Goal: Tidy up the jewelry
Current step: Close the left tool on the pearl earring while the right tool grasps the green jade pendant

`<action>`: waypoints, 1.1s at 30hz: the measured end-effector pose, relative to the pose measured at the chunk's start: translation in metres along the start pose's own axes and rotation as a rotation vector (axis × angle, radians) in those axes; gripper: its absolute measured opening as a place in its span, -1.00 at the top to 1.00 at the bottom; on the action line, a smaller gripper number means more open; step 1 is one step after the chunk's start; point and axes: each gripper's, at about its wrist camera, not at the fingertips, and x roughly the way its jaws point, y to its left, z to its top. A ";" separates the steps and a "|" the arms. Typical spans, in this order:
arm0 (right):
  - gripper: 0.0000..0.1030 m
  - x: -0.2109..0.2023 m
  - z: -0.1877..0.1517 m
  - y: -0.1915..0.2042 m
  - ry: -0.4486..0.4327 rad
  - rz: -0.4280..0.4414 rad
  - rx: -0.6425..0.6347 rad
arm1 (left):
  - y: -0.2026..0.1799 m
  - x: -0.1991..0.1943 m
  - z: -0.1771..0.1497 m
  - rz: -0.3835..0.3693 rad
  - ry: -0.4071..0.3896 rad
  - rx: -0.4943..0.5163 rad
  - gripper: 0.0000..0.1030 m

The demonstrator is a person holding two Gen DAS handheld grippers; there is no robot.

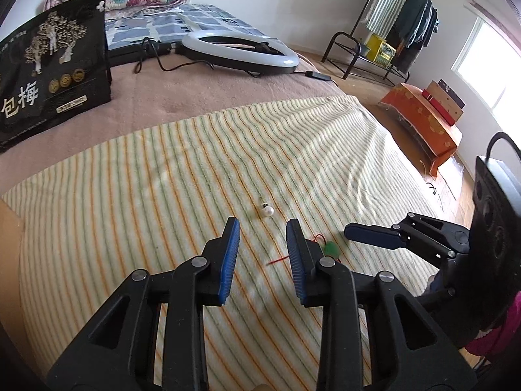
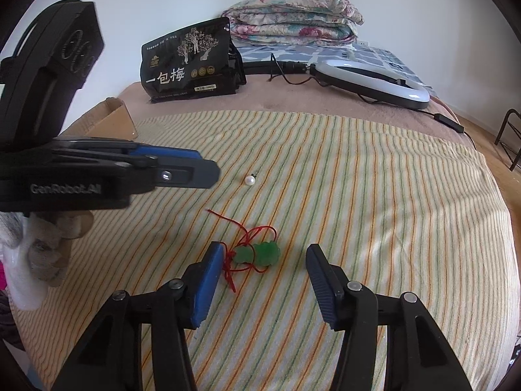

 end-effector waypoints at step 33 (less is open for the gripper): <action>0.35 0.009 0.000 0.007 0.000 -0.011 -0.050 | -0.005 0.041 0.004 0.066 0.011 0.051 0.88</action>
